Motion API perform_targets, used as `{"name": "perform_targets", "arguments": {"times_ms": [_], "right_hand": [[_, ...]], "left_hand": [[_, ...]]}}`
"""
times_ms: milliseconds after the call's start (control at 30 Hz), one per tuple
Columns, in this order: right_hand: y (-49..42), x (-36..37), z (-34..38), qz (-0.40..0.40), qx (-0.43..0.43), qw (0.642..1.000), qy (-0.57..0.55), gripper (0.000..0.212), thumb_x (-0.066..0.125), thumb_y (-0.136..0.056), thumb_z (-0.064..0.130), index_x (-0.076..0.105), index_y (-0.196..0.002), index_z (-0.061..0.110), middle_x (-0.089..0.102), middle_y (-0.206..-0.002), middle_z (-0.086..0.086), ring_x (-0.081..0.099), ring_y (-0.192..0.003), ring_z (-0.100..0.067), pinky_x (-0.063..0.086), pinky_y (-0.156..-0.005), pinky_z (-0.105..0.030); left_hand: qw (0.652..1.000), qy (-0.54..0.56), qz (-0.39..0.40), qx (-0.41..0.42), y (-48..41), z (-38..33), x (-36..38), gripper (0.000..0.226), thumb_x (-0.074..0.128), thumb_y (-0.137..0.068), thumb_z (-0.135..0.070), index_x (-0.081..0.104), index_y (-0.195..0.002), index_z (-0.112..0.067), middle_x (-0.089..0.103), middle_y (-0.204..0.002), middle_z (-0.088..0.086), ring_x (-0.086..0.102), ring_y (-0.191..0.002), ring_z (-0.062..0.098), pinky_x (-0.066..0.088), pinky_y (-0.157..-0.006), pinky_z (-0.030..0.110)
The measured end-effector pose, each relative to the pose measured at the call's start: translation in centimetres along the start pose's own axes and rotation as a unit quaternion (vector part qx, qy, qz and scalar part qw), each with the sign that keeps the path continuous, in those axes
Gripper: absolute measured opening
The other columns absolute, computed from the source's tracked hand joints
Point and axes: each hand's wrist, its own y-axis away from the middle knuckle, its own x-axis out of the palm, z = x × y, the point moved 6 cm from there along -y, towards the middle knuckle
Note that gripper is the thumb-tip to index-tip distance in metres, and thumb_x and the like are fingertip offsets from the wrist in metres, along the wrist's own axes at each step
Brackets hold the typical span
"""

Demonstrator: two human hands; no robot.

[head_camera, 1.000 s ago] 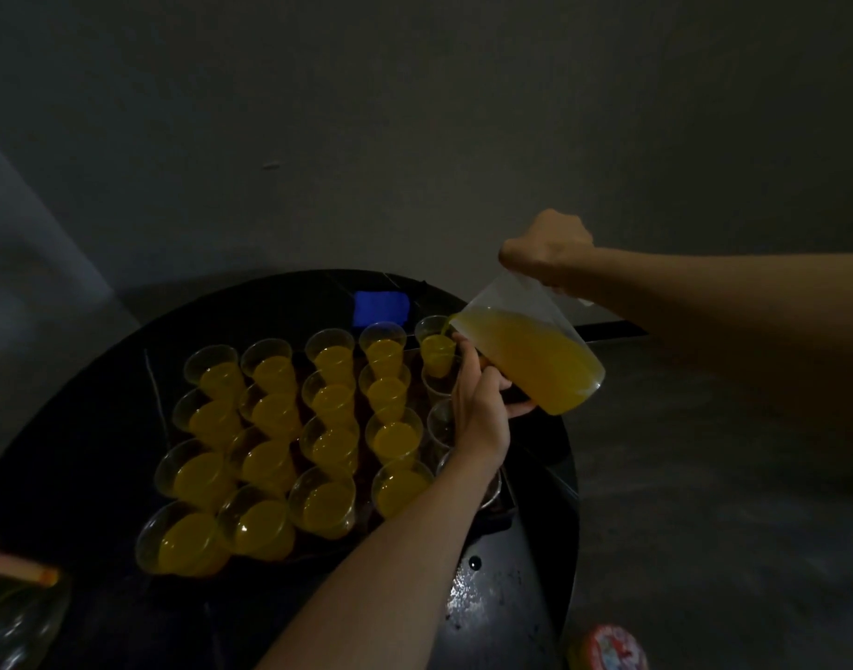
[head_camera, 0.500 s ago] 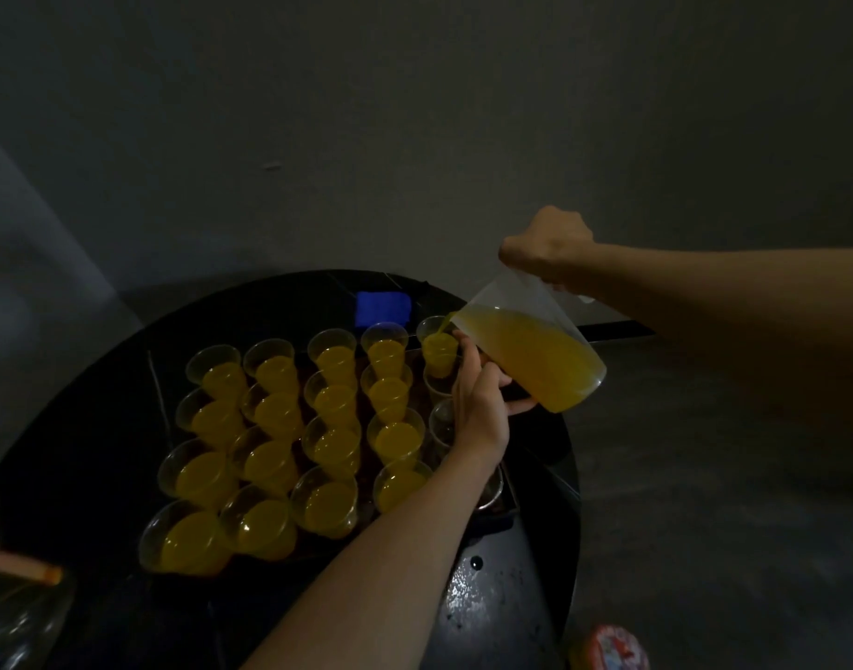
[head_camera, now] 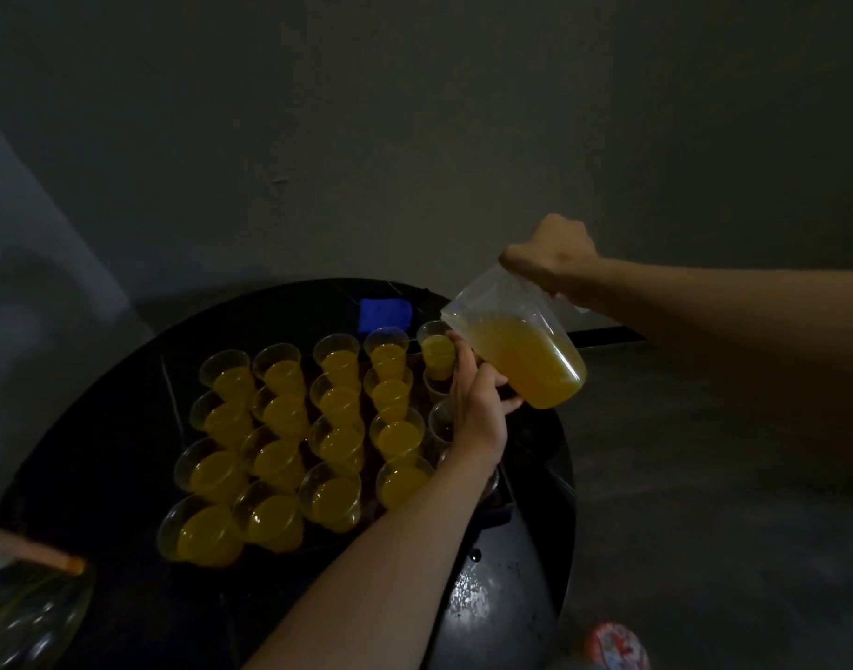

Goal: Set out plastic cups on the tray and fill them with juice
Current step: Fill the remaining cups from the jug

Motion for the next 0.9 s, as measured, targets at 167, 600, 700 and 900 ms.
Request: {"name": "perform_targets", "arguments": {"times_ms": [167,600,700,900], "right_hand": [[1.3,-0.6,-0.1,0.012,-0.001,1.000,0.003,0.030,0.065,-0.086,0.032,0.066,-0.081,0.003,0.067,-0.078,-0.015,0.060,-0.062,-0.023,0.052,-0.056,-0.032],[4.4,-0.1,-1.2,0.041,-0.010,0.999,0.016,0.031,0.064,-0.089,0.033,0.066,-0.085,0.003,0.066,-0.081,-0.015,0.061,-0.066,-0.023,0.052,-0.060,-0.034],[4.6,0.0,-1.2,0.037,-0.008,0.999,0.018,0.029,0.064,-0.088,0.031,0.066,-0.084,0.002,0.064,-0.078,-0.013,0.061,-0.067,-0.024,0.053,-0.062,-0.037],[4.6,-0.3,-0.9,0.043,-0.005,0.998,0.038,0.027,0.063,-0.088,0.030,0.063,-0.080,0.005,0.062,-0.077,-0.012,0.060,-0.068,-0.025,0.054,-0.062,-0.037]], "left_hand": [[1.000,0.010,-0.001,-0.005,2.0,0.0,0.5,0.096,0.048,-0.075,-0.022,0.007,-0.159,-0.046,0.034,-0.156,0.003,0.040,-0.138,0.029,0.044,-0.107,0.064],[1.000,0.014,0.002,-0.004,5.5,1.7,0.7,0.086,0.046,-0.084,-0.015,0.013,-0.159,-0.044,0.036,-0.150,0.003,0.045,-0.129,0.025,0.049,-0.104,0.059],[1.000,0.024,-0.004,-0.010,6.1,1.5,1.0,0.082,0.040,-0.095,0.000,0.012,-0.159,-0.043,0.036,-0.149,0.002,0.044,-0.131,0.027,0.047,-0.105,0.059],[0.999,0.040,-0.007,-0.026,6.1,1.9,1.3,0.083,0.041,-0.095,-0.003,0.010,-0.158,-0.047,0.035,-0.150,0.004,0.046,-0.127,0.024,0.049,-0.104,0.058]]}}
